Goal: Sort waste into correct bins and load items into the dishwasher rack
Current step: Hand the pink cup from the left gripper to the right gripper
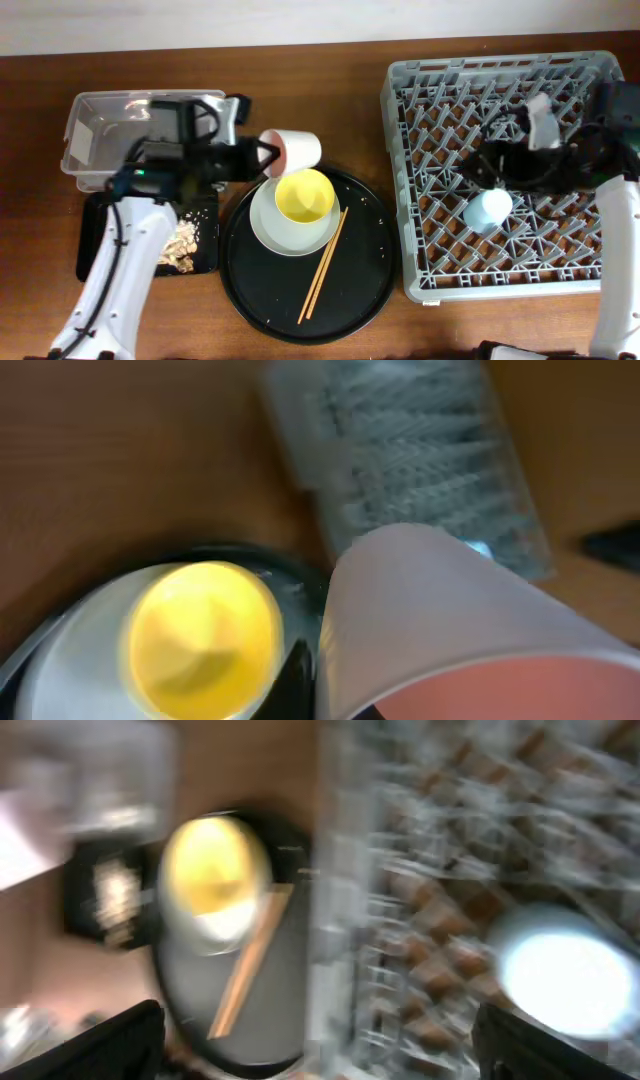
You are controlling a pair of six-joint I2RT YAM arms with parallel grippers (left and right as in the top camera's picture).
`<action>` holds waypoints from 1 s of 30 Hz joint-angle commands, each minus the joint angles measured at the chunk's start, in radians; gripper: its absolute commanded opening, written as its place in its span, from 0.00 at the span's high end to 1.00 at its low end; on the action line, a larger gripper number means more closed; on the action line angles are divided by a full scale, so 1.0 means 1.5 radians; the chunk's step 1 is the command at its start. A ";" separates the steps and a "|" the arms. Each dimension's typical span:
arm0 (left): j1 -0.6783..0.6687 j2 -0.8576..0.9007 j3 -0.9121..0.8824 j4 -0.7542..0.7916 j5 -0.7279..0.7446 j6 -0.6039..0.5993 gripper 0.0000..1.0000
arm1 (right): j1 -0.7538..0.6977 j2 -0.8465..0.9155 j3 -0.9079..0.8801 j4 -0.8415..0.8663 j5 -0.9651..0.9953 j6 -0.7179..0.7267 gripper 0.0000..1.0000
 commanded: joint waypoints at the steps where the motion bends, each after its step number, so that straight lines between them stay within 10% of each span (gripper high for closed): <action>1: 0.031 0.017 0.003 0.032 0.292 0.002 1.00 | 0.092 0.029 -0.017 0.020 -0.199 -0.077 0.01; 9: 0.031 0.020 0.003 0.065 0.396 0.002 1.00 | 0.296 0.115 -0.020 0.212 -0.493 -0.076 0.01; 17: -0.011 0.020 0.003 0.064 0.399 0.001 1.00 | 0.380 0.117 -0.020 0.315 -0.520 -0.076 0.02; 23: -0.011 0.020 0.003 0.064 0.399 -0.002 1.00 | 0.381 0.117 -0.020 0.315 -0.520 -0.076 0.31; 30: -0.012 0.020 0.003 0.063 0.399 -0.002 1.00 | 0.381 0.117 -0.020 0.360 -0.520 -0.076 0.21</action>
